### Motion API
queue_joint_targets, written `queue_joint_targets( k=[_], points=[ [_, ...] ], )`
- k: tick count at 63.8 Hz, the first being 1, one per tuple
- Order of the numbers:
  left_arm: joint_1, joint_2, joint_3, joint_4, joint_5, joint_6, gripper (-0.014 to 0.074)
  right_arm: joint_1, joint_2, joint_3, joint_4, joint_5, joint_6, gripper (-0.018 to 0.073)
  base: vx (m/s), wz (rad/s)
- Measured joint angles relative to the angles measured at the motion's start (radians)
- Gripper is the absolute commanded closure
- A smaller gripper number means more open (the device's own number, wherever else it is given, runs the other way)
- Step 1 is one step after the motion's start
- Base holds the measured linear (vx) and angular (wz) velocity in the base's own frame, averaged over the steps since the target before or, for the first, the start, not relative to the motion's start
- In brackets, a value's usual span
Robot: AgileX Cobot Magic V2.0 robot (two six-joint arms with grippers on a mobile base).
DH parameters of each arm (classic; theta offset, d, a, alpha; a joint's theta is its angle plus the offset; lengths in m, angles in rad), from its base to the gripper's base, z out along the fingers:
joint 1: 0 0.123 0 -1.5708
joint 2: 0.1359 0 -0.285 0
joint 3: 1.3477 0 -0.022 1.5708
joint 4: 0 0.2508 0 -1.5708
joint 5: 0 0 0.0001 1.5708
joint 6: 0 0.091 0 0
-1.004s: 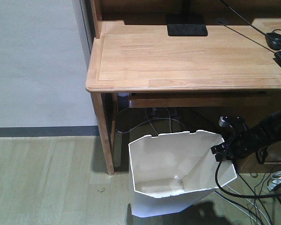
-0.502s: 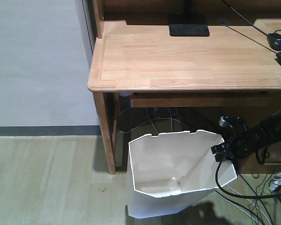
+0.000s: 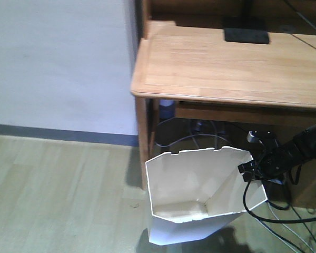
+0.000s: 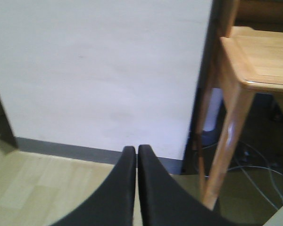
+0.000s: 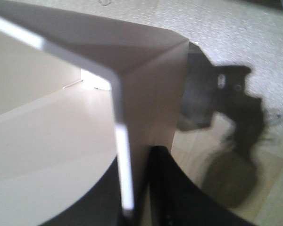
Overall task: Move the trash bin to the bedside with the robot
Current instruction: 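Hold the bin in the right gripper while the base turns away from the desk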
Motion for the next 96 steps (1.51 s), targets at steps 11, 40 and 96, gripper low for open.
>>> queue_joint_targets(
  k=[11,40,96],
  points=[
    [0.000,0.000,0.000,0.000,0.000,0.000,0.0603,0.000,0.000,0.000,0.000,-0.001,-0.001,0.0564,-0.04,0.57],
    [0.000,0.000,0.000,0.000,0.000,0.000,0.0603,0.002,0.000,0.000,0.010,0.019,0.000,0.0564,-0.03,0.61],
    [0.000,0.000,0.000,0.000,0.000,0.000,0.0603,0.001,0.000,0.000,0.005,0.006,-0.002,0.0564,0.10,0.48]
  ],
)
